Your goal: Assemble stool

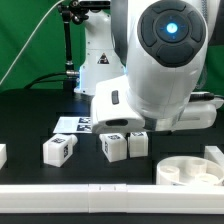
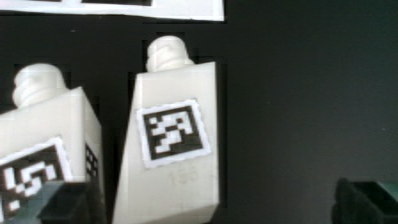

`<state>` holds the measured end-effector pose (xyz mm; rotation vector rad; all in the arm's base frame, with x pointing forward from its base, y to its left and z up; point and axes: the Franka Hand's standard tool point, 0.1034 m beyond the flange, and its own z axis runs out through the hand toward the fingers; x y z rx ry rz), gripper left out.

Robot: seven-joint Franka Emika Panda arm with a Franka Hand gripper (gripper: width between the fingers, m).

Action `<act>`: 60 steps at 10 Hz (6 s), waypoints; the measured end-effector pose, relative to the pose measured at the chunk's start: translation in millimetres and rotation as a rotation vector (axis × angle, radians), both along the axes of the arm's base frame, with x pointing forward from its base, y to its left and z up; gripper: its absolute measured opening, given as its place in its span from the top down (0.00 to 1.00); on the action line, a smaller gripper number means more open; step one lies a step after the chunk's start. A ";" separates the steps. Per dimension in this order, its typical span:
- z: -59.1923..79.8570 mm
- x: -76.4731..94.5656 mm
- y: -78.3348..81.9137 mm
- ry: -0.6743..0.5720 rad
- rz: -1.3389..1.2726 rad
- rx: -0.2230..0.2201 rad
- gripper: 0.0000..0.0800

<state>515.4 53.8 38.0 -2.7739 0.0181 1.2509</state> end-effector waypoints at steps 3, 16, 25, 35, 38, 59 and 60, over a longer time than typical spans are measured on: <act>-4.1 1.8 -1.7 -0.002 0.001 0.002 0.19; -1.7 14.1 -0.2 -0.041 0.001 0.005 0.19; -35.3 -16.0 -13.2 -0.032 -0.008 -0.004 0.19; -37.6 -37.4 -18.2 0.068 -0.067 -0.054 0.19; -37.6 -30.3 -17.8 0.036 -0.067 -0.048 0.44; 29.9 58.0 -13.5 -0.585 -0.016 -0.014 0.59; 30.2 60.6 -14.4 -0.660 -0.020 -0.022 0.59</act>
Offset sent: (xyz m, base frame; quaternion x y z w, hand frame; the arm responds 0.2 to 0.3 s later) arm -0.0101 -0.0033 -0.0151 -0.0029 0.0114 -0.0045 0.9999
